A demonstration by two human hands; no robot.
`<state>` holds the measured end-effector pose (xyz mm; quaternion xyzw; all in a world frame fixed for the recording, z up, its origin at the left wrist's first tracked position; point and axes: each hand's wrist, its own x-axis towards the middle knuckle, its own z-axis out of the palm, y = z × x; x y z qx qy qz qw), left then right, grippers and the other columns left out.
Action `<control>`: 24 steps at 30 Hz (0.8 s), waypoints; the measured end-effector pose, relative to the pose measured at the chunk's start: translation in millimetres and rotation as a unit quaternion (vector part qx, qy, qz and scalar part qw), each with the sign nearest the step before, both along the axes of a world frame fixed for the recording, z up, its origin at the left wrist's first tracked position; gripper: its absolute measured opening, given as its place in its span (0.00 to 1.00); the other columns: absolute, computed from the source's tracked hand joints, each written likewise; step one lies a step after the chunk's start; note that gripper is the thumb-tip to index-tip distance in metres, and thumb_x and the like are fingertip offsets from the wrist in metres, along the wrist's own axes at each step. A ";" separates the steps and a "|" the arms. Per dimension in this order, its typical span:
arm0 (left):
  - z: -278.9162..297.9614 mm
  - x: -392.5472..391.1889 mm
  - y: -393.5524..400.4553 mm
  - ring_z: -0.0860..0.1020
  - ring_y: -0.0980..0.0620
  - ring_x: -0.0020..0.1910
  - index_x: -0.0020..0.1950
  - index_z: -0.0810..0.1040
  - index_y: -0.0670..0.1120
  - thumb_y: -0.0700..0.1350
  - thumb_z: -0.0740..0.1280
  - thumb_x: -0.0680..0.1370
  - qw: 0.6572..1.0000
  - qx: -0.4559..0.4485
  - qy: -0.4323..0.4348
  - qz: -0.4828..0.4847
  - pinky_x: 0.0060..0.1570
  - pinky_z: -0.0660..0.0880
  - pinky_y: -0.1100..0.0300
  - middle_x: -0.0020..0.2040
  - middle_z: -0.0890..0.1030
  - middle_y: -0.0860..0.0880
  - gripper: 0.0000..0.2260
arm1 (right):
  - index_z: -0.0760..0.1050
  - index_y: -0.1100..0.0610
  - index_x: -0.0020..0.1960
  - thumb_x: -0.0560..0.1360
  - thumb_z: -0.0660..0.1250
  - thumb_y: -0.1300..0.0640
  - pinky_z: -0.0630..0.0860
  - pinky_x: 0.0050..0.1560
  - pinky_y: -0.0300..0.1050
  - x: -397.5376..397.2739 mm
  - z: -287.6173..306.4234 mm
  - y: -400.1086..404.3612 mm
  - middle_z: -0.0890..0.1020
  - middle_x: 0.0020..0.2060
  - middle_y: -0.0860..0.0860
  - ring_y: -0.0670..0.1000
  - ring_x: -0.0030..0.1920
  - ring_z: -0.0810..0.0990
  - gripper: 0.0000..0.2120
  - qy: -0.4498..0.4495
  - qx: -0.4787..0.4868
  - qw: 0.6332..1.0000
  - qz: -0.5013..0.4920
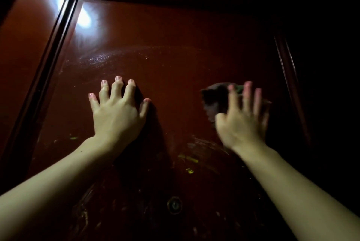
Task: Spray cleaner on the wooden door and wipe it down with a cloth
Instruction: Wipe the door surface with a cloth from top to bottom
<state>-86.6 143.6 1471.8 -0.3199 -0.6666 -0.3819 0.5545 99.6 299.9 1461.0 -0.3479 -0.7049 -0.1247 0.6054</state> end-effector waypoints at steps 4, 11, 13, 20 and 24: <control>-0.1 5.0 5.4 0.53 0.37 0.76 0.75 0.61 0.47 0.61 0.57 0.78 1.000 0.007 -0.006 0.000 0.70 0.51 0.34 0.76 0.59 0.42 0.30 | 0.54 0.52 0.78 0.79 0.49 0.39 0.36 0.74 0.64 4.3 5.0 6.3 0.40 0.78 0.55 0.57 0.77 0.36 0.31 0.104 -0.068 0.992 0.024; -5.1 7.8 11.7 0.54 0.36 0.75 0.74 0.63 0.47 0.62 0.59 0.77 1.000 0.021 0.007 -0.003 0.70 0.51 0.32 0.75 0.60 0.40 0.30 | 0.50 0.46 0.78 0.80 0.51 0.41 0.33 0.73 0.65 -58.4 -12.0 -45.5 0.38 0.78 0.54 0.59 0.76 0.32 0.28 -0.095 0.131 0.986 0.032; -6.5 5.0 10.4 0.54 0.37 0.75 0.74 0.63 0.47 0.62 0.60 0.77 1.000 0.016 0.012 -0.001 0.70 0.51 0.32 0.76 0.60 0.40 0.30 | 0.51 0.45 0.78 0.79 0.52 0.42 0.35 0.73 0.65 -48.9 -18.4 -29.1 0.41 0.78 0.54 0.59 0.77 0.35 0.28 -0.070 0.147 0.986 0.026; -6.7 4.2 11.1 0.56 0.35 0.74 0.74 0.64 0.46 0.61 0.60 0.77 1.000 0.010 0.026 -0.003 0.68 0.51 0.31 0.75 0.61 0.39 0.30 | 0.51 0.52 0.79 0.80 0.52 0.42 0.40 0.74 0.65 27.2 -35.0 38.9 0.40 0.78 0.54 0.59 0.77 0.38 0.31 0.140 -0.091 0.985 -0.046; -5.8 6.6 11.0 0.55 0.37 0.74 0.74 0.63 0.46 0.60 0.60 0.78 1.000 0.010 0.019 -0.013 0.70 0.50 0.33 0.75 0.61 0.41 0.29 | 0.51 0.54 0.79 0.79 0.51 0.42 0.39 0.74 0.66 -9.4 -34.3 11.0 0.40 0.78 0.57 0.61 0.77 0.38 0.32 0.103 -0.025 0.993 -0.043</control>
